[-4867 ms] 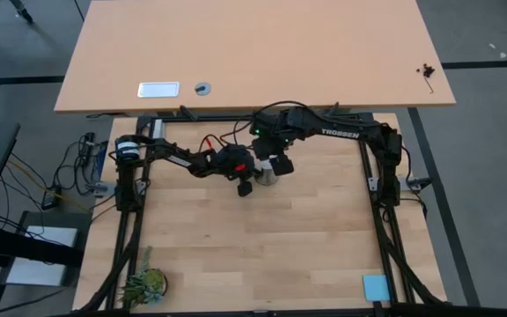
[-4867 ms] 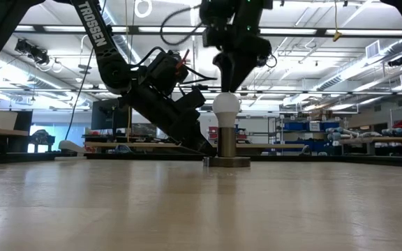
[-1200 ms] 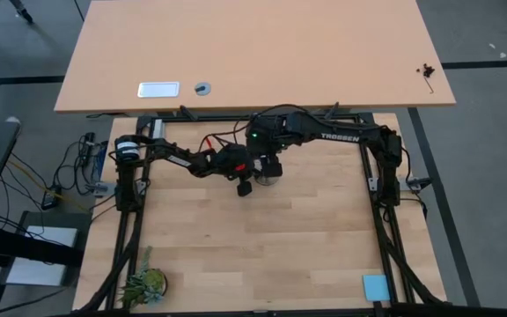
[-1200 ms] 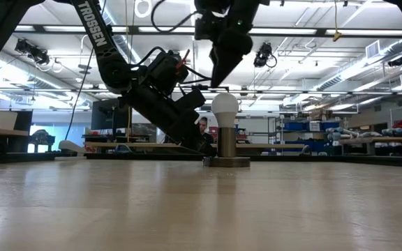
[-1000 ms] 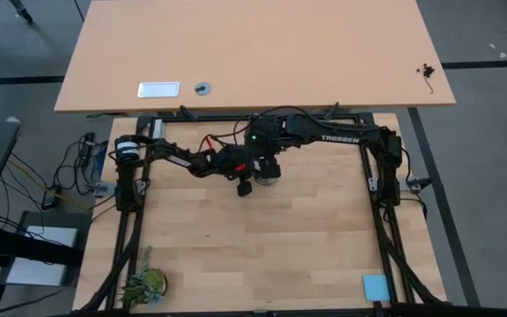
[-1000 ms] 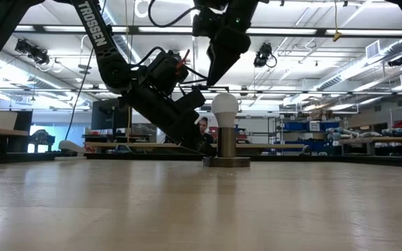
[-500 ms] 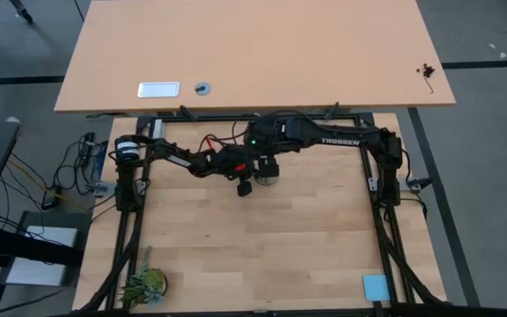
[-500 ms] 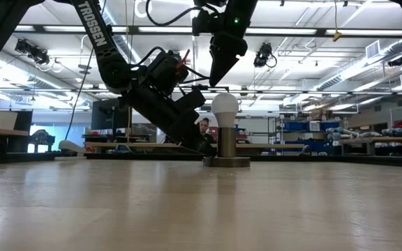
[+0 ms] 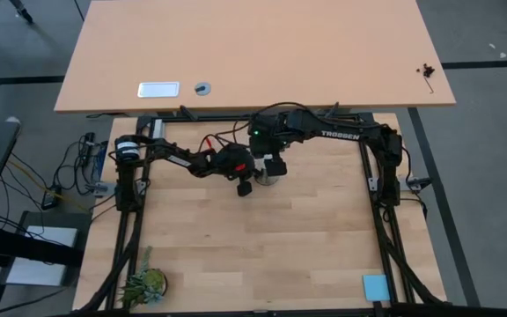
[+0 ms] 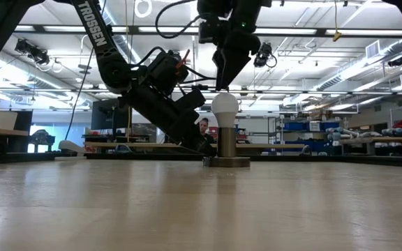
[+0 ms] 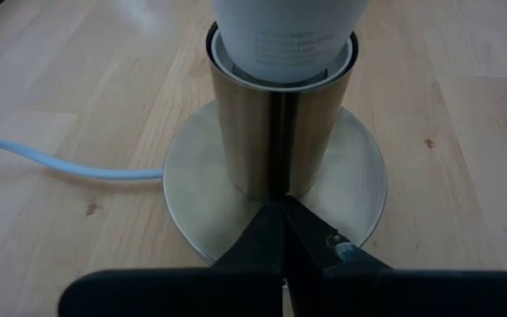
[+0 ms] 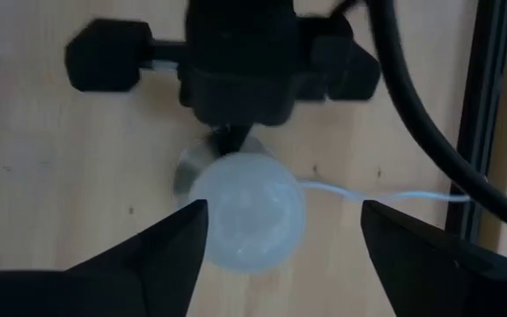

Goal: Screw lightbulb
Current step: Insert the white lightbulb into the gold lamp

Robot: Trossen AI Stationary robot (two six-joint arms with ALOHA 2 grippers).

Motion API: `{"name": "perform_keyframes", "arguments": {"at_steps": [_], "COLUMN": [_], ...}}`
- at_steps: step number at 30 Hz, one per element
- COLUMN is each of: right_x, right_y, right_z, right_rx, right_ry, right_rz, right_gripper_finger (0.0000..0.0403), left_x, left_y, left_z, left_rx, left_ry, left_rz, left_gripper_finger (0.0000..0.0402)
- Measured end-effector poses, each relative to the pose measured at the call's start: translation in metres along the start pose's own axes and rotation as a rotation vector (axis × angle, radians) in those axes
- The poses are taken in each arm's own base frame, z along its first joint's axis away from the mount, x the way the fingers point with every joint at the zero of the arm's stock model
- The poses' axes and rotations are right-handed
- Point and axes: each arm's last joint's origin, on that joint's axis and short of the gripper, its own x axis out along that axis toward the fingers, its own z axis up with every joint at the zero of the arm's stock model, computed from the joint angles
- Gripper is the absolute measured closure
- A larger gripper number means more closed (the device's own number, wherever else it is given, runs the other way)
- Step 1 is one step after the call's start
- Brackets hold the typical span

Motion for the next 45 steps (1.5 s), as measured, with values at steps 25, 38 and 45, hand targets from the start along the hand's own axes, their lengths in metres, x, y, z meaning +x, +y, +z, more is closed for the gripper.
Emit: {"name": "perform_keyframes", "arguments": {"at_steps": [25,38,45], "right_x": [0.035,0.018,0.004], "right_y": [0.004,0.007,0.005], "right_z": [-0.019,-0.022,-0.019], "right_rx": [0.451,0.498,0.198], "right_ry": [0.049,0.038,-0.039], "right_rz": [0.089,0.042,0.012], "right_gripper_finger": [0.0170,0.0102,0.0070], "left_x": [0.000,0.000,0.000], "left_y": [0.000,0.000,0.000], "left_z": [0.000,0.000,0.000], "left_rx": [0.000,0.000,-0.001], "left_ry": [0.001,0.004,0.004], "left_rz": [0.000,0.000,0.000], "left_gripper_finger": [0.0400,0.0400,0.0400]}}
